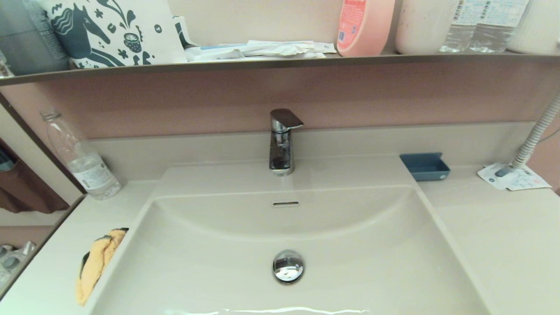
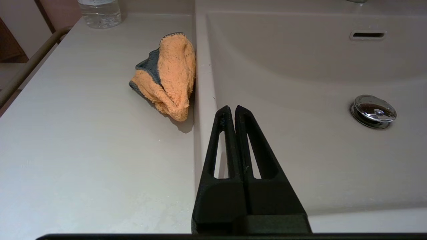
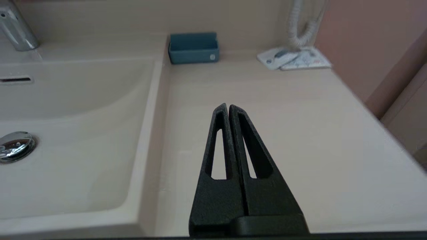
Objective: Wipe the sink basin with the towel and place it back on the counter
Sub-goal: Turn on the faucet
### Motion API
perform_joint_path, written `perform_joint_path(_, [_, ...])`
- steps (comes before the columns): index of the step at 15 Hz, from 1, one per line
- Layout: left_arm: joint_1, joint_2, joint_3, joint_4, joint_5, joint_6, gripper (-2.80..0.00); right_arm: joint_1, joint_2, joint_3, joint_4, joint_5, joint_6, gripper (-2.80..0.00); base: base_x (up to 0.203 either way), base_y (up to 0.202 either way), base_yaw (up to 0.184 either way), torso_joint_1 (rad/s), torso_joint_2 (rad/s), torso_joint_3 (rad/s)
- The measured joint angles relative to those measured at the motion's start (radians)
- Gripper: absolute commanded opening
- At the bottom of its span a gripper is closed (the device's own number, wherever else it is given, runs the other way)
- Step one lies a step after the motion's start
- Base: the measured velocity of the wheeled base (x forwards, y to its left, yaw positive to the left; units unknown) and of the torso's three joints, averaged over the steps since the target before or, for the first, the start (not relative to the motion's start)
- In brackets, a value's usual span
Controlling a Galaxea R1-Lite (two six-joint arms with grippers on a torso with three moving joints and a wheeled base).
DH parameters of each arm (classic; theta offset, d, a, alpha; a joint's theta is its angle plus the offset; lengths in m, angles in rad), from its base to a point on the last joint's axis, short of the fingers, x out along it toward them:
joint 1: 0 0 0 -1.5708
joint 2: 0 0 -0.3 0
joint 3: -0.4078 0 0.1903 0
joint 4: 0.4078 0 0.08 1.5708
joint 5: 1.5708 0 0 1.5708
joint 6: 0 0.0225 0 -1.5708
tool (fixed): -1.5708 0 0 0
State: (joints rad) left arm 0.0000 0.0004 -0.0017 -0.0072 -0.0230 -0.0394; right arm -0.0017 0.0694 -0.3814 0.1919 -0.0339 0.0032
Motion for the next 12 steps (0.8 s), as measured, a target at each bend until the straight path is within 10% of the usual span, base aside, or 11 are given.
perform_joint_path(8, [0.000, 0.000, 0.000, 0.000, 0.000, 0.000, -2.80, 0.004, 0.474, -0.429, 0.059, 0.071, -0.114, -2.80, 0.000, 0.000, 0.000, 0.000, 0.00, 0.000])
perform_joint_path(12, [0.000, 0.000, 0.000, 0.000, 0.000, 0.000, -2.80, 0.115, 0.705, -0.527, 0.049, 0.080, -0.036, -2.80, 0.000, 0.000, 0.000, 0.000, 0.00, 0.000])
